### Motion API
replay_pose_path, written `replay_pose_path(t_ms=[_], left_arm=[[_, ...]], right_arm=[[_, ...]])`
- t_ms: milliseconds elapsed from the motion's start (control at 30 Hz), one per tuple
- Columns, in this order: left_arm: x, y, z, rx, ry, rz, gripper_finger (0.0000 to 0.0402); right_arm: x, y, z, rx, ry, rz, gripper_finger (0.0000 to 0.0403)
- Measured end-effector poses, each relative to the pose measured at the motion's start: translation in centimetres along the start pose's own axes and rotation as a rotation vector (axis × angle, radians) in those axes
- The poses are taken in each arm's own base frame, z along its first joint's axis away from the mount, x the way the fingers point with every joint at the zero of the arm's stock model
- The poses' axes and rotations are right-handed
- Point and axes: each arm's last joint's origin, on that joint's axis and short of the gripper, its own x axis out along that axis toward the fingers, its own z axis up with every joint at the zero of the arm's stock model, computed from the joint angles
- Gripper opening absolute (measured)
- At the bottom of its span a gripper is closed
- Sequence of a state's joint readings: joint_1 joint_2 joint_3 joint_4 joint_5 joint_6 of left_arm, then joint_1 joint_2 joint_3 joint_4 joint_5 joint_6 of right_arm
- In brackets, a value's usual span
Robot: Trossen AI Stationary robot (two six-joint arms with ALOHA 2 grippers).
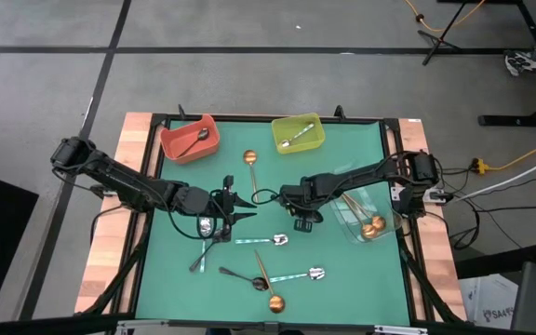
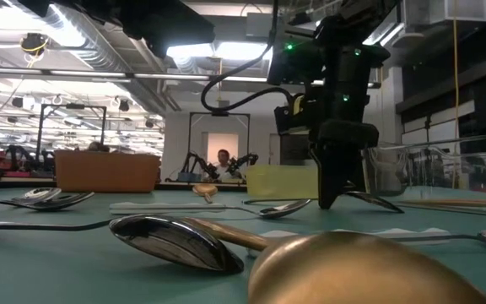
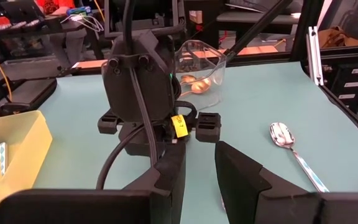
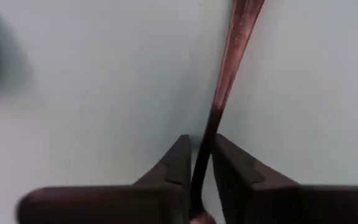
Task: Sort silverware by color (type)
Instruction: Put the top right black spoon into the orange bin
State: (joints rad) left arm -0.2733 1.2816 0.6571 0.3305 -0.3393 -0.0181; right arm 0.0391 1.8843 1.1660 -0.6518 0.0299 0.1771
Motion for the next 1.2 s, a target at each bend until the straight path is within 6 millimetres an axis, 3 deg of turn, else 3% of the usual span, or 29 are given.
replay_pose_path(t_ms=[133,533,733,1200], left_arm=[[-0.1,0.0,0.1,-0.01,-0.005,0.0,0.008],[-2.9,1.0,2.6,-0.196,-0.129,0.0,0.008],[-4.2,2.1,3.2,-0.334,-0.149,0.067,0.008],[-4.6,3.6,0.9,-0.516,0.08,0.161,0.008]], right_arm=[[0.0,0.0,0.0,-0.009,0.0,-0.002,0.0006],[-0.3,0.1,0.4,-0.197,-0.013,-0.002,0.0006],[-2.2,0.4,2.6,-0.327,-0.106,-0.003,0.0003],[-7.4,0.9,7.0,-0.726,-0.317,-0.118,0.0001]])
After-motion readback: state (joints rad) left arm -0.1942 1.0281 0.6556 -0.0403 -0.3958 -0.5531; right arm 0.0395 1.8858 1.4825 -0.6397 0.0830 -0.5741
